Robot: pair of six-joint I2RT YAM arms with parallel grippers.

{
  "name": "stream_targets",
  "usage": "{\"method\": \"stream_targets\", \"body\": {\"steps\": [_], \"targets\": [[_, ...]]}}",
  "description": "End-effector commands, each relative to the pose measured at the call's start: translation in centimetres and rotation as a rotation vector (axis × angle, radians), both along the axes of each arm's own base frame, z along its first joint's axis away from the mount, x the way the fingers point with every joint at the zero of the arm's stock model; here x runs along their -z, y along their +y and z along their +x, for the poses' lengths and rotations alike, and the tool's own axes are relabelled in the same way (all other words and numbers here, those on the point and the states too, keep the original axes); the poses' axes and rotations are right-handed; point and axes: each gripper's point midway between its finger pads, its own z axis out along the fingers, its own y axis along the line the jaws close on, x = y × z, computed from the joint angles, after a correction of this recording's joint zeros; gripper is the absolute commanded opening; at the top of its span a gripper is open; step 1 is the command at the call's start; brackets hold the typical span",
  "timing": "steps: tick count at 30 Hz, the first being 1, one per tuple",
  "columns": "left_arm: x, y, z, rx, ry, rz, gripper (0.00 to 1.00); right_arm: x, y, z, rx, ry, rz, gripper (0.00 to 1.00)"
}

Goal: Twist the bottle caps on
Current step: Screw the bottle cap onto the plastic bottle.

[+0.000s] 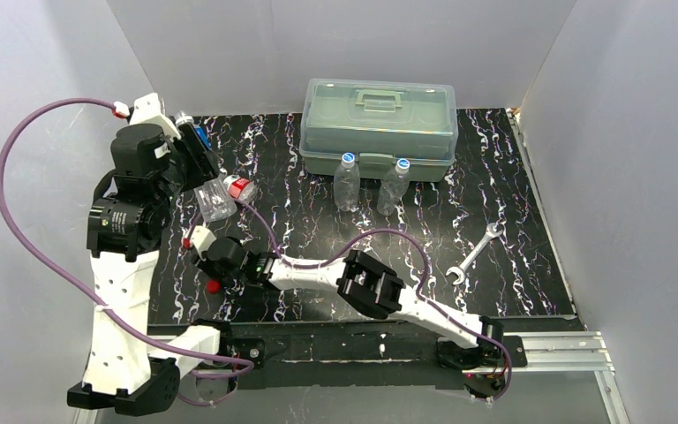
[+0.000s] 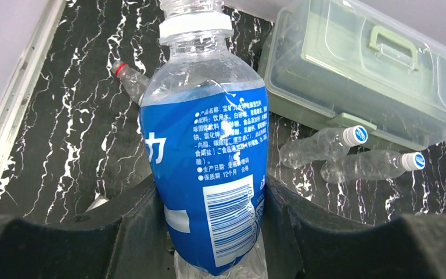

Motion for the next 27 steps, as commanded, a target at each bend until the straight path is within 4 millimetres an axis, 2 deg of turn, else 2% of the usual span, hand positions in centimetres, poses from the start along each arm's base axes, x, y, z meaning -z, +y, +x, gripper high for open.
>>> {"method": "stream_targets", "body": {"steps": [1, 3, 8, 13, 16, 20, 27], "targets": [[-0.5, -1.2, 0.6, 0.080, -0.055, -0.004, 0.29, 0.2, -4.1, 3.5, 0.129, -0.014, -0.110, 0.36], [-0.2, -2.0, 1.0, 0.122, -0.058, -0.007, 0.29, 0.5, -5.6, 3.8, 0.154, -0.005, -0.141, 0.31], [1.4, -5.1, 2.3, 0.291, -0.059, 0.010, 0.28, -0.6, -9.5, 4.6, 0.215, 0.034, -0.179, 0.25], [2.5, -8.0, 3.4, 0.445, -0.091, 0.131, 0.27, -1.7, -15.0, 5.3, 0.286, 0.129, -0.190, 0.23], [2.9, -9.3, 3.8, 0.519, -0.125, 0.189, 0.24, -3.1, -18.4, 5.8, 0.341, 0.168, -0.199, 0.21], [3.6, -10.1, 4.3, 0.583, -0.156, 0.233, 0.23, -6.2, -22.5, 5.4, 0.400, 0.209, -0.188, 0.21], [4.4, -9.8, 3.7, 0.628, -0.220, 0.319, 0.23, -9.6, -28.1, 4.3, 0.476, 0.273, -0.192, 0.21]]}}
